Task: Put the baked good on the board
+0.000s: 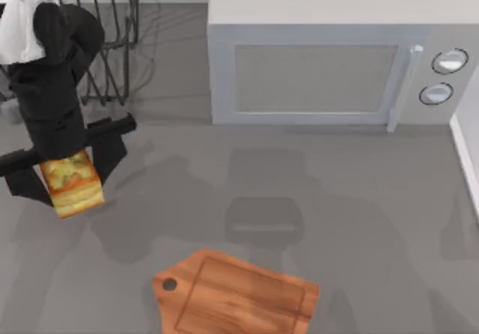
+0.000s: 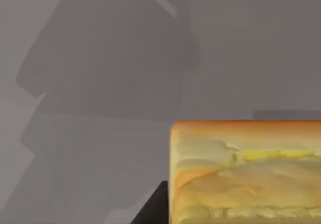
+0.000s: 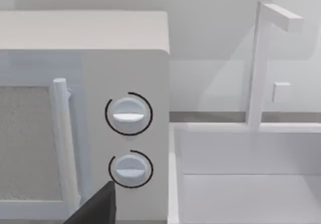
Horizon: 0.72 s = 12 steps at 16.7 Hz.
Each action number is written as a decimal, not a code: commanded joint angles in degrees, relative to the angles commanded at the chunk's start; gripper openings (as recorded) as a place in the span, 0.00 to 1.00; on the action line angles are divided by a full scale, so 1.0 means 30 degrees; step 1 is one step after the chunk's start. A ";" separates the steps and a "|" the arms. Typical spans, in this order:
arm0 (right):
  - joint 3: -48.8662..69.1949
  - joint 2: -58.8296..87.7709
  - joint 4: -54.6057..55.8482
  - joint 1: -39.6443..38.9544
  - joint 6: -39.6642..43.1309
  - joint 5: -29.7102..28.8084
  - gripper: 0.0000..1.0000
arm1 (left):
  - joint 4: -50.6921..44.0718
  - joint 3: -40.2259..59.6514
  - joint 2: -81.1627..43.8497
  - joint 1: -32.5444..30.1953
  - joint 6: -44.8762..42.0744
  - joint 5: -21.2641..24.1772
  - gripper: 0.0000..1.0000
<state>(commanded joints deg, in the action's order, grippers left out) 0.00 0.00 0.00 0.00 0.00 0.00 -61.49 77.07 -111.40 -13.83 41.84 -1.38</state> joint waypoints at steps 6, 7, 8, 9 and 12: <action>0.0000 0.0000 0.0000 0.0000 0.0000 0.0000 1.00 | -0.0051 -0.1551 0.0349 -0.4219 1.4122 0.0327 0.00; 0.0000 0.0000 0.0000 0.0000 0.0000 0.0000 1.00 | -0.0040 -0.1723 0.0475 -0.4968 1.6120 0.0390 0.00; 0.0000 0.0000 0.0000 0.0000 0.0000 0.0000 1.00 | -0.0019 -0.1877 0.0614 -0.5716 1.8029 0.0448 0.00; 0.0000 0.0000 0.0000 0.0000 0.0000 0.0000 1.00 | 0.0016 -0.2010 0.0768 -0.6462 1.9831 0.0500 0.00; 0.0000 0.0000 0.0000 0.0000 0.0000 0.0000 1.00 | 0.0192 -0.2214 0.1377 -0.8619 2.4612 0.0587 0.00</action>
<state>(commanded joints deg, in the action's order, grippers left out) 0.00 0.00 0.00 0.00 0.00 0.00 -60.91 70.43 -107.27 -39.69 115.67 0.38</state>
